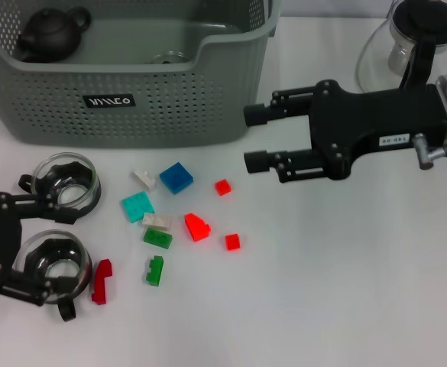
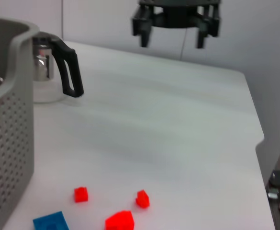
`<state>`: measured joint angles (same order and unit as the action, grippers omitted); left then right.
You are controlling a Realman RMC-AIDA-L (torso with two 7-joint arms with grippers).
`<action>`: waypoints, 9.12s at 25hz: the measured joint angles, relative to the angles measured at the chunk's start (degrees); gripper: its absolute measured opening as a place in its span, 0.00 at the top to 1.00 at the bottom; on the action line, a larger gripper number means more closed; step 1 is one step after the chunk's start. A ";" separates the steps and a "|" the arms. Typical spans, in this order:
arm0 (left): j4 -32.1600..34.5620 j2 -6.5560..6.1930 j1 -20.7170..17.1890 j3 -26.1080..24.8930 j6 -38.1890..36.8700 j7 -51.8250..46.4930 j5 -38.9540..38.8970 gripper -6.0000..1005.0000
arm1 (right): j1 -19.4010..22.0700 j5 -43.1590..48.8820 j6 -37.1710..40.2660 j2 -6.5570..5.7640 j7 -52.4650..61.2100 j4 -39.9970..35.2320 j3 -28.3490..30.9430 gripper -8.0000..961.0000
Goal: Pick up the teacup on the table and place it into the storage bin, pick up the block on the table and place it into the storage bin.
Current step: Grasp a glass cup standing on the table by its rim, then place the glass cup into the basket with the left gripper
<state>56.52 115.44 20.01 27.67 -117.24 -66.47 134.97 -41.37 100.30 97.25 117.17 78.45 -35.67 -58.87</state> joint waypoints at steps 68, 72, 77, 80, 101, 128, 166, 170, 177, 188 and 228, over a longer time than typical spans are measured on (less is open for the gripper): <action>19.94 8.95 -3.32 7.70 7.20 7.37 17.34 0.22 | -3.18 -0.37 -6.84 2.37 2.42 5.34 0.95 0.29; 20.02 8.93 -2.65 9.06 7.06 6.84 17.48 0.22 | -3.09 -0.37 -6.91 2.36 2.26 5.36 1.01 0.29; 20.06 8.92 -2.27 11.27 7.65 5.97 18.19 0.23 | -3.03 -0.37 -7.00 2.36 2.01 5.94 1.05 0.29; 20.12 8.92 -1.97 11.54 7.56 5.87 18.22 0.23 | -2.95 -0.37 -7.07 2.36 1.99 5.96 1.05 0.29; 20.34 8.92 -1.44 15.73 8.07 2.30 20.82 0.28 | -2.58 -0.37 -7.52 2.22 1.79 6.01 1.04 0.29; 15.81 8.65 0.96 15.61 9.81 -1.47 23.92 0.54 | -2.58 -0.56 -7.15 1.85 1.70 5.62 1.60 0.29; 19.65 7.67 2.79 5.96 1.29 -7.10 23.05 0.94 | -2.31 -0.06 -6.98 0.55 0.32 5.73 2.67 0.29; 19.07 6.24 2.79 4.58 -0.96 -9.76 19.65 0.94 | -2.31 0.01 -6.62 0.07 0.30 6.10 2.24 0.29; 17.89 5.75 2.65 6.83 -1.27 -14.64 13.20 0.93 | -2.16 2.34 -4.64 -0.03 0.30 5.91 2.17 0.29; 17.75 3.76 1.04 6.59 -1.02 -18.54 -0.09 0.92 | -1.69 3.00 -4.43 -0.62 0.21 5.46 2.14 0.29; 4.22 2.81 30.27 25.05 48.91 -51.51 22.97 0.87 | -1.71 7.63 -5.54 -1.08 0.21 5.48 2.15 0.29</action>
<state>60.75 118.25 50.28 52.73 -68.33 -117.98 157.93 -43.08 107.93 91.71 116.09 78.66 -30.19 -56.72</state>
